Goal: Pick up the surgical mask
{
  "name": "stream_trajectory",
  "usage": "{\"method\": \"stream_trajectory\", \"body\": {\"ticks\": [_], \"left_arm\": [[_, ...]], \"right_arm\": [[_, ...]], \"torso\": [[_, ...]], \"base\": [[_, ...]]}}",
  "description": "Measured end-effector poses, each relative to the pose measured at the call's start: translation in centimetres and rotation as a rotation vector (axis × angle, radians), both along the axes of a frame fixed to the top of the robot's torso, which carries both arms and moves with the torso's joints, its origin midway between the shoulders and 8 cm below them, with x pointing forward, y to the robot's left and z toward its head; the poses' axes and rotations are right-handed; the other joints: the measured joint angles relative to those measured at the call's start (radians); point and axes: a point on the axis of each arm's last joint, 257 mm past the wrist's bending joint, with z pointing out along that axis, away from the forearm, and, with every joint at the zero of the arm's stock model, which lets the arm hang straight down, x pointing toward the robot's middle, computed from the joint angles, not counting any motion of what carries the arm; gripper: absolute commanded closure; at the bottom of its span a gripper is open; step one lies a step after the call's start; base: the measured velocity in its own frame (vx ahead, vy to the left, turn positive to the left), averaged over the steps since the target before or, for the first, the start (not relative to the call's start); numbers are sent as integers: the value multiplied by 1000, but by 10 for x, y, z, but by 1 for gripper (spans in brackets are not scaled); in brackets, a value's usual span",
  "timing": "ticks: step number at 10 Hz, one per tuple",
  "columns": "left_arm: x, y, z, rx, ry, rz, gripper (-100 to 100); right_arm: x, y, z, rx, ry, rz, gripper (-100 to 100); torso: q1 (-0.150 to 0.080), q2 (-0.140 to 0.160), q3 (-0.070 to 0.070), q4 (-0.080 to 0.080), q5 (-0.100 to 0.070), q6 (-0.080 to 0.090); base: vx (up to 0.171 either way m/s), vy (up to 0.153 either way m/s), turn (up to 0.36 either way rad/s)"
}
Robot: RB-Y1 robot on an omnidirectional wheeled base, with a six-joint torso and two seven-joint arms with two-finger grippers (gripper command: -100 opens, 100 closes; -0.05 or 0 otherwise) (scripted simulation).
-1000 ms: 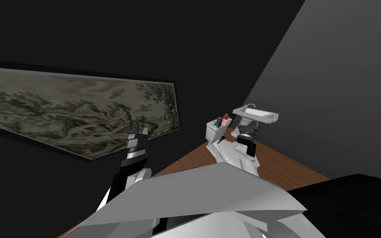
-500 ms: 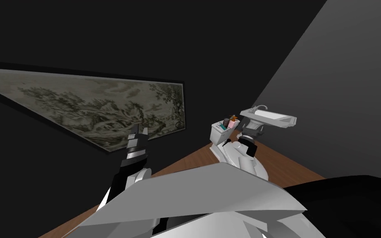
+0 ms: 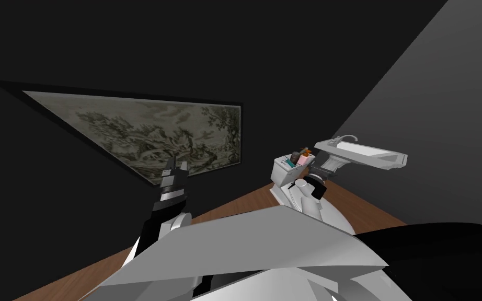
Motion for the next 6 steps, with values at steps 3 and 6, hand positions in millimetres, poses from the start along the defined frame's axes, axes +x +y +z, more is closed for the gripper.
{"method": "stream_trajectory", "body": {"ticks": [3, 6], "left_arm": [[0, 0, 0, 0, 0, 0, 0], [0, 0, 0, 0, 0, 0, 0]], "right_arm": [[-9, -12, -33, 115, -80, -20, -100], [-17, -26, -63, 242, -188, -45, -100]], "torso": [[-2, 1, 1, 0, 0, 1], [-3, 0, 0, 0, 0, 1]], "base": [[16, 26, 132], [24, 21, 173]]}}
